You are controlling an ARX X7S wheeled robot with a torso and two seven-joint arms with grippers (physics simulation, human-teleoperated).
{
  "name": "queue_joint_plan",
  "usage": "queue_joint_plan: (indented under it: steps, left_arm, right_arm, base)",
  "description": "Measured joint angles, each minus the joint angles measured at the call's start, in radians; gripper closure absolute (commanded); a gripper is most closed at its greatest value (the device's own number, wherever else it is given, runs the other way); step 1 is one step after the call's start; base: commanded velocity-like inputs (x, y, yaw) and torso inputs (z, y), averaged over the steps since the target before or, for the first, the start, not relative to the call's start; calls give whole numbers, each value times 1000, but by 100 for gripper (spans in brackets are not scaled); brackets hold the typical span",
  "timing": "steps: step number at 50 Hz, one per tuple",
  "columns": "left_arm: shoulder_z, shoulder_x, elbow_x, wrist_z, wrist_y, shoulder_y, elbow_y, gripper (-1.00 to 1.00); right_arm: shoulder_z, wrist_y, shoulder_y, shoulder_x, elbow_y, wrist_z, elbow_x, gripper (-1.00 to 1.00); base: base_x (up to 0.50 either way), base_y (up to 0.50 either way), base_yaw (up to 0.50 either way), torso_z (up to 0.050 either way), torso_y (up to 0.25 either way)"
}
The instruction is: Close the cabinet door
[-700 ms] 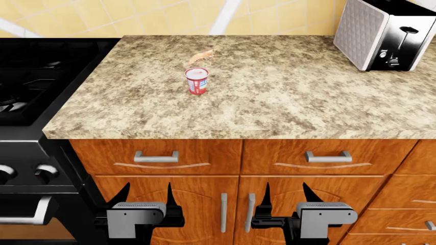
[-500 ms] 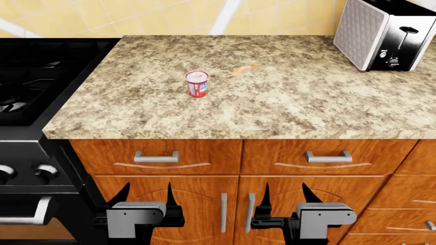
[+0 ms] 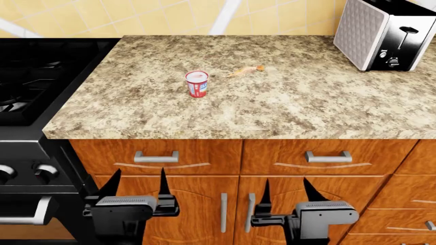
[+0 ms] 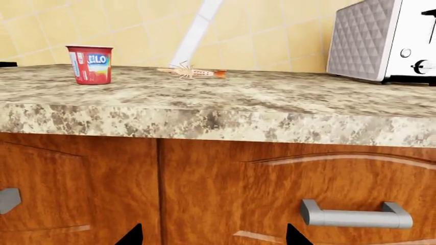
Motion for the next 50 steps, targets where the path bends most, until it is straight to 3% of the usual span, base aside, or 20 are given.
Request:
queue_joint_plan:
  steps: [15,34,50]
  left_arm:
    - [-9,-28,-3,-39,113,-3,184,-100]
    - [19,-31,-30,-99,106,-82,472,-100]
    - [19,-61,-74,-133,84,-119,628,-100]
  right_arm:
    - [-29,30,-16,51,-250,45,-91,-100]
    - [-15,129,46,93,-596,74,-179,-100]
    - [-45,171,123,112,-750,80,-256,-100]
  base:
    - [0,0,0,0,0]
    - [0,0,0,0,0]
    - [0,0,0,0,0]
